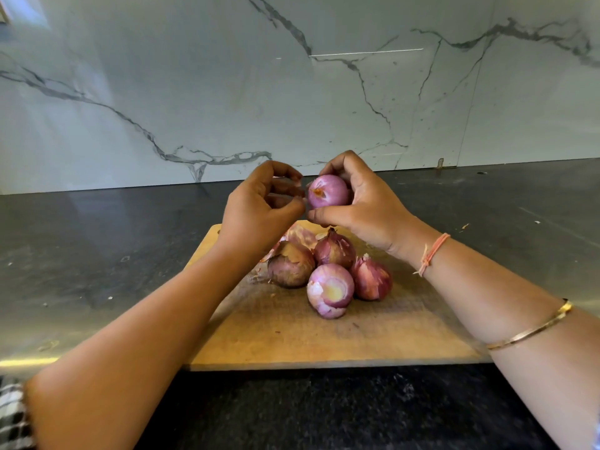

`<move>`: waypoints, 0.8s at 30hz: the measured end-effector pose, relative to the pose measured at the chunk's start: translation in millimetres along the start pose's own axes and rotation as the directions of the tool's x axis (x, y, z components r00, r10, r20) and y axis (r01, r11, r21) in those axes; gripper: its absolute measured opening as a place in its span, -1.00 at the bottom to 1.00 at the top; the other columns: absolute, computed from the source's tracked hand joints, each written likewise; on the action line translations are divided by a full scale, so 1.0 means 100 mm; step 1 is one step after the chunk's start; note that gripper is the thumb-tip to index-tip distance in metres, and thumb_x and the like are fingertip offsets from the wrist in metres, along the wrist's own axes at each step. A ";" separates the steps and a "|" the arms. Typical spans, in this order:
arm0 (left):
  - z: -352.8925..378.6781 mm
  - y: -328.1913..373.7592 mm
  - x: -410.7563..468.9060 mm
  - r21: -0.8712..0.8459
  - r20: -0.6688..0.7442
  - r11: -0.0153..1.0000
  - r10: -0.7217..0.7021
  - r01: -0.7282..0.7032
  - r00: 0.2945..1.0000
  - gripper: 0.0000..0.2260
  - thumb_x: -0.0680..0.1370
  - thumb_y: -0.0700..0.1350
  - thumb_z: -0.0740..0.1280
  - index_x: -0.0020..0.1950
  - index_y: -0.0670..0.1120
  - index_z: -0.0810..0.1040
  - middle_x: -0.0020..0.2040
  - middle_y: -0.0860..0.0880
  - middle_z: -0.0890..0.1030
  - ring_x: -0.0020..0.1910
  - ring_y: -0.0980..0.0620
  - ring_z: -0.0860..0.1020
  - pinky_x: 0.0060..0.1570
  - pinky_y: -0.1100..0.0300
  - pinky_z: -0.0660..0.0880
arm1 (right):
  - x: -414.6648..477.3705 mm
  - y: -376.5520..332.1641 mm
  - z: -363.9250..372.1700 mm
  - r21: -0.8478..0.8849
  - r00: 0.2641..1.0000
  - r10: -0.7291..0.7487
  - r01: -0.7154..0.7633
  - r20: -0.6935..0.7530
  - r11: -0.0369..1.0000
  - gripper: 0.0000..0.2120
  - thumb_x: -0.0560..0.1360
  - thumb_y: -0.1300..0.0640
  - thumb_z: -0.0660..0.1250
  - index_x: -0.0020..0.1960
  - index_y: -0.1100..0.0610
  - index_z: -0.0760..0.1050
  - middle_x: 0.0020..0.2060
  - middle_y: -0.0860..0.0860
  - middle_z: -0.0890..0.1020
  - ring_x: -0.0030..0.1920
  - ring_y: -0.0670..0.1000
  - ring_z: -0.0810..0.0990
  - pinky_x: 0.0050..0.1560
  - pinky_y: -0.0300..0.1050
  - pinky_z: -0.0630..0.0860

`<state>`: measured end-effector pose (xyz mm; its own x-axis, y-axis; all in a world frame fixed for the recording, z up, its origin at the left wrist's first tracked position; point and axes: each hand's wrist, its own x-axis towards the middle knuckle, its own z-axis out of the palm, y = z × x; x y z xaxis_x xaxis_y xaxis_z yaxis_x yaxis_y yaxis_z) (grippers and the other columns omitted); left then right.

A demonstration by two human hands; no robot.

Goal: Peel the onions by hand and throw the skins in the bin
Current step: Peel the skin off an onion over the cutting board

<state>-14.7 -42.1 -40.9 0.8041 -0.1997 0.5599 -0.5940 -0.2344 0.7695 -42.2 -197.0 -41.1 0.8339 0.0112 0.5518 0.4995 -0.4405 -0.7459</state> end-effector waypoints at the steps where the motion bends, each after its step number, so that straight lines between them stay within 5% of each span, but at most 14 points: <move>1: 0.00 0.01 -0.01 -0.014 0.007 1.000 0.011 -0.011 1.000 -0.77 0.46 -0.27 0.37 -0.11 0.08 0.54 -0.17 0.08 0.64 -0.20 0.11 0.63 -0.07 0.14 0.60 | 0.00 -0.01 0.00 -0.016 1.000 0.006 -0.006 0.004 1.000 -0.56 0.32 0.24 0.55 0.00 0.07 0.34 -0.13 -0.02 0.53 -0.16 -0.07 0.52 -0.08 -0.12 0.51; 6: 0.01 0.05 -0.06 -0.043 0.033 0.998 0.055 -0.053 0.998 -0.87 0.49 -0.19 0.40 -0.10 0.06 0.61 -0.19 0.13 0.68 -0.22 0.18 0.66 -0.12 0.21 0.61 | -0.03 -0.05 0.02 -0.046 1.000 0.003 -0.003 0.004 0.999 -0.59 0.38 0.24 0.49 0.09 0.06 0.34 -0.15 -0.03 0.57 -0.20 -0.09 0.54 -0.12 -0.18 0.53; 12: 0.03 0.09 -0.09 -0.043 0.010 0.994 0.096 -0.096 0.995 -0.84 0.48 -0.18 0.42 -0.12 0.10 0.60 -0.29 0.25 0.65 -0.25 0.27 0.64 -0.23 0.41 0.53 | -0.02 -0.04 0.06 -0.034 1.000 -0.013 0.012 -0.021 0.999 -0.65 0.40 0.29 0.44 0.14 0.07 0.50 -0.05 -0.13 0.60 -0.03 -0.11 0.61 0.08 -0.15 0.56; 18: 0.12 0.09 -0.09 -0.164 -0.079 0.986 0.005 -0.018 0.997 -0.84 0.47 -0.24 0.40 -0.19 0.03 0.64 -0.34 0.20 0.65 -0.30 0.26 0.62 -0.22 0.37 0.52 | -0.02 -0.06 0.10 -0.119 0.997 -0.048 0.040 -0.062 0.992 -0.73 0.41 0.28 0.44 0.06 0.11 0.47 -0.11 -0.08 0.60 -0.14 -0.13 0.58 -0.12 -0.32 0.51; 24: 0.16 0.11 -0.07 -0.182 -0.118 0.983 -0.033 0.011 0.993 -0.86 0.47 -0.27 0.38 -0.19 -0.06 0.65 -0.40 0.17 0.63 -0.36 0.29 0.58 -0.33 0.44 0.44 | 0.01 -0.06 0.14 -0.198 0.994 -0.083 0.066 -0.076 0.978 -0.71 0.43 0.27 0.42 0.11 0.16 0.44 -0.06 0.02 0.60 -0.06 -0.01 0.59 -0.08 -0.16 0.52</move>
<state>-27.4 -58.2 -41.2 0.8201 -0.0787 0.5667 -0.5713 -0.0590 0.8186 -41.3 -181.4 -41.3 0.7695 -0.0208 0.6383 0.4971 -0.6080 -0.6191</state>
